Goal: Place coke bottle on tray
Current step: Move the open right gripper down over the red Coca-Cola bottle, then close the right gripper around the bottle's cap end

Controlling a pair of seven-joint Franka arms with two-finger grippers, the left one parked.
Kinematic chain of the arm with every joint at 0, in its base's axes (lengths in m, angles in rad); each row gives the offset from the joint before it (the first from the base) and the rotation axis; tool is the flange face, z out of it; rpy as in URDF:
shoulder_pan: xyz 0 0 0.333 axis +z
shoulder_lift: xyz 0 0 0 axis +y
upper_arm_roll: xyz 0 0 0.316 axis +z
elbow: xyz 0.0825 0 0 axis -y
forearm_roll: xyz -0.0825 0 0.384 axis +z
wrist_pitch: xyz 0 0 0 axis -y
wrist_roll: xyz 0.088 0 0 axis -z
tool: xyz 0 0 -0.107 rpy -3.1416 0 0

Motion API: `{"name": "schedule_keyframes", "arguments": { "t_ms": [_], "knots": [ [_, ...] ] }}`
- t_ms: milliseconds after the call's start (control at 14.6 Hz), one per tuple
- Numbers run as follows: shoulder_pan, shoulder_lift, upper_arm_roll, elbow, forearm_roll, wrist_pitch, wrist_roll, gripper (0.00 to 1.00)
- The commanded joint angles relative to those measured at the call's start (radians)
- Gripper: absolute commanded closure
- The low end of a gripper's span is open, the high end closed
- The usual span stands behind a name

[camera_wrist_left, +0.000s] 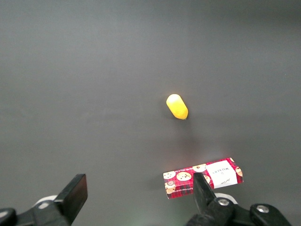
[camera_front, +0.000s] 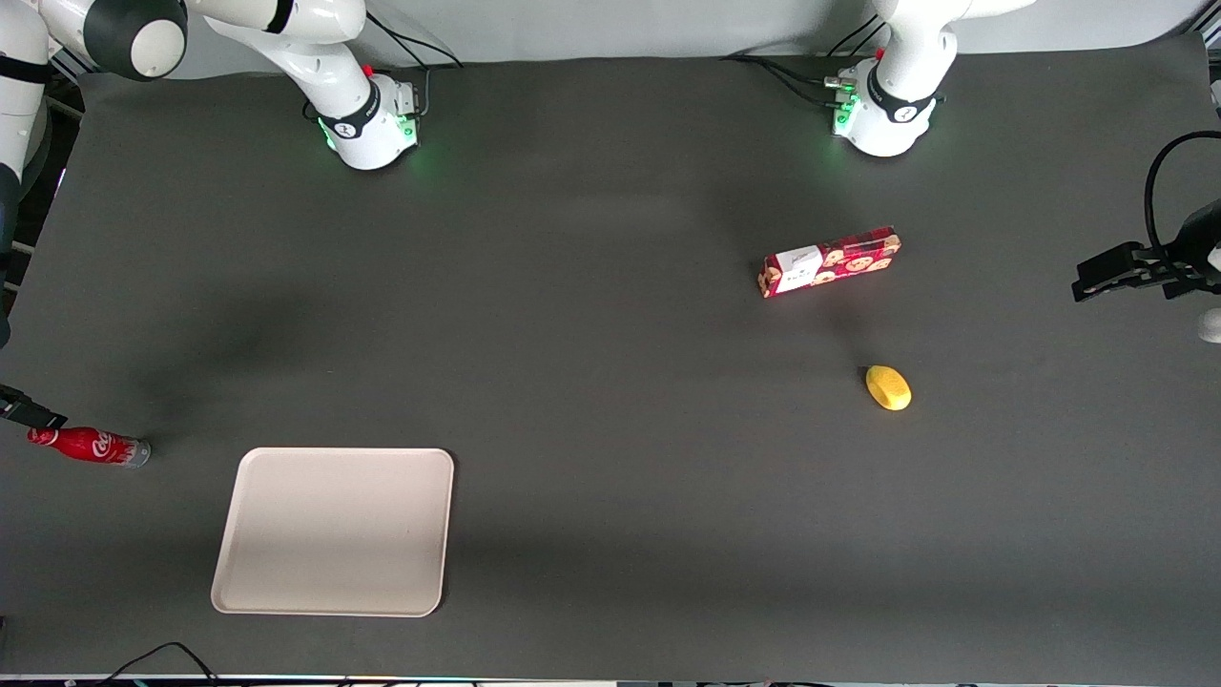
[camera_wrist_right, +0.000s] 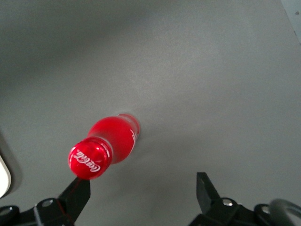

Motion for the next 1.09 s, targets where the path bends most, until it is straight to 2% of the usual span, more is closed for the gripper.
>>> {"name": "schedule_keyframes", "arguments": {
  "t_ms": [0,342,1025],
  "knots": [
    [-0.011,0.050,-0.007,0.054,0.060,-0.007,-0.035,0.00],
    [-0.005,0.050,-0.006,0.108,0.074,-0.015,-0.021,0.00],
    [-0.008,0.065,-0.001,0.095,0.098,-0.019,-0.026,0.00]
  ]
}}
